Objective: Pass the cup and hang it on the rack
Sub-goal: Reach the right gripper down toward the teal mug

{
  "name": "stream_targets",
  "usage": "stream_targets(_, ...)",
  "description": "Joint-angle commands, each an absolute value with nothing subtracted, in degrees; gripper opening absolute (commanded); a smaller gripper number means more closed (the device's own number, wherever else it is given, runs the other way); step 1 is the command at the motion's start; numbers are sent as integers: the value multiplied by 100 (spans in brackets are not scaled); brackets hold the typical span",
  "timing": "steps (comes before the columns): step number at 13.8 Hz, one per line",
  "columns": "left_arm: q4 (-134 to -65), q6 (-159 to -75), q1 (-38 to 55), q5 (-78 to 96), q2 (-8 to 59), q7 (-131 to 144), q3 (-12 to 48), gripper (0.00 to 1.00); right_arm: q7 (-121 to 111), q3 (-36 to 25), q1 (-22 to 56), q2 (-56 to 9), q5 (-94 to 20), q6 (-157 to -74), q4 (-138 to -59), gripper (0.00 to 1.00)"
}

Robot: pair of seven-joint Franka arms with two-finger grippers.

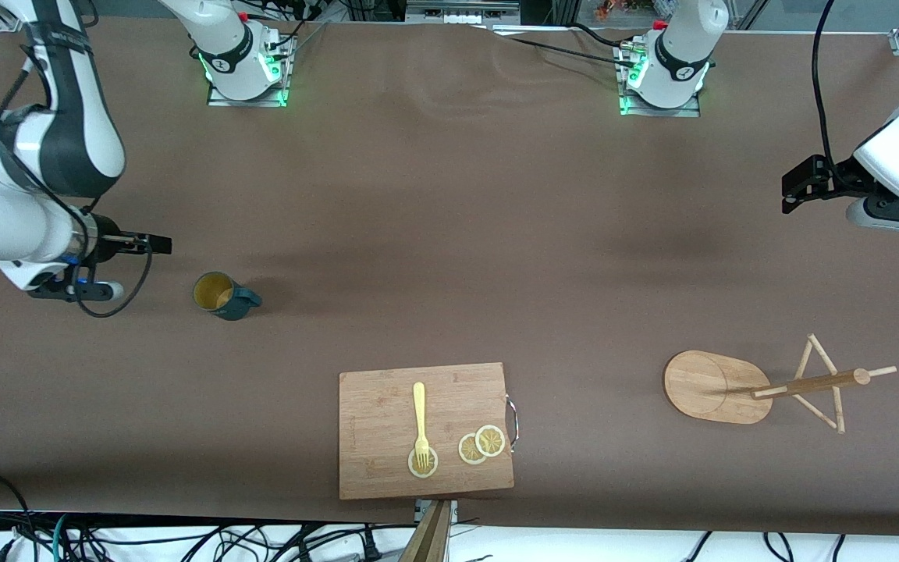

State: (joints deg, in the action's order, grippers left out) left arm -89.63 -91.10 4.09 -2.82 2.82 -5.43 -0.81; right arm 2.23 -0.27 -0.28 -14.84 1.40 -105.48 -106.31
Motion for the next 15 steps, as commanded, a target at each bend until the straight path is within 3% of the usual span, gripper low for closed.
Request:
stream_targets(1, -8824, -9018, 396, -431, 308, -580, -62, 100, 360, -18, -35, -1336, -104, -11116, -11257, 100)
stream_targets(15, -8824, -9026, 396, -431, 308, -580, -53, 100, 439, -18, -53, -2214, -351, -12919, -11364, 100)
